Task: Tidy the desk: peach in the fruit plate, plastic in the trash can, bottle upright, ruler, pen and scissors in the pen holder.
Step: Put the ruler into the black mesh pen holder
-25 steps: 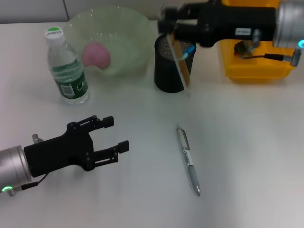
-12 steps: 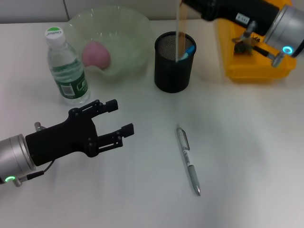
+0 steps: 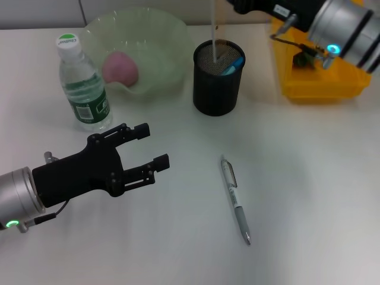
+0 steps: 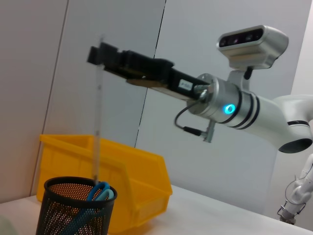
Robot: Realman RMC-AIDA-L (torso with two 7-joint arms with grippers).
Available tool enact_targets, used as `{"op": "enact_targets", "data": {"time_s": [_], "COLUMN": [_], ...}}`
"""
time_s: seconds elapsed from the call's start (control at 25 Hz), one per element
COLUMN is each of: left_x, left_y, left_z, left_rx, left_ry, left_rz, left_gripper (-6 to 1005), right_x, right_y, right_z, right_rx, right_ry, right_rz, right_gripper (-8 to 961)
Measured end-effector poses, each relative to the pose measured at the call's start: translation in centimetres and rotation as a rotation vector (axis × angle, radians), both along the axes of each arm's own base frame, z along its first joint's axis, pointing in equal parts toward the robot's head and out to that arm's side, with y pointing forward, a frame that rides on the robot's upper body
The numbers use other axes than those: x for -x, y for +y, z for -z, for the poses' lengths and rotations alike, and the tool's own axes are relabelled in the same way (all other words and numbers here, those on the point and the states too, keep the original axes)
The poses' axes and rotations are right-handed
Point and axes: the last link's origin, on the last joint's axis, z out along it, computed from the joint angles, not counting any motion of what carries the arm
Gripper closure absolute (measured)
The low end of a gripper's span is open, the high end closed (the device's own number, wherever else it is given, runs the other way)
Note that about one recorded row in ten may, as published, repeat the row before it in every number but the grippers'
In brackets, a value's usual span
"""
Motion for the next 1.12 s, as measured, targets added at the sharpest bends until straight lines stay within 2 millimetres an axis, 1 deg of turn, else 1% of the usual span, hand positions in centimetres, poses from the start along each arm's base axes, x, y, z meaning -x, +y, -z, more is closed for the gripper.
{"op": "enact_targets", "data": {"time_s": [0.08,0.24,0.4,1.04,1.12], "left_x": [-0.1,-0.3,-0.3,-0.3,-0.2], "left_y": [-0.1,-0.1,-0.1,0.0,0.0], "left_z": [0.0,-0.2,-0.2,-0.3,-0.3], "left_rx": [0.004,0.006,0.004,0.018,0.017], "left_ry": [-0.007,-0.022,-0.024,-0.035,-0.034], "left_rz": [0.003,0.009,0.009,-0.009,-0.010], "left_gripper": [202,202,202,202,202], "right_x": [0.4,0.4,0.3,-0.3,-0.2], "right_y": [0.6,1.0,1.0,1.0,0.9], "right_z": [1.1,2.3,2.5,2.4,2.3], "right_rx": [-0.012,-0.017,-0.017,0.017,0.021], "right_ry": [-0.047,-0.103,-0.118,-0.078,-0.073], "right_rz": [0.013,0.034,0.037,0.092,0.091], "right_gripper": [508,495,483,432,395]}}
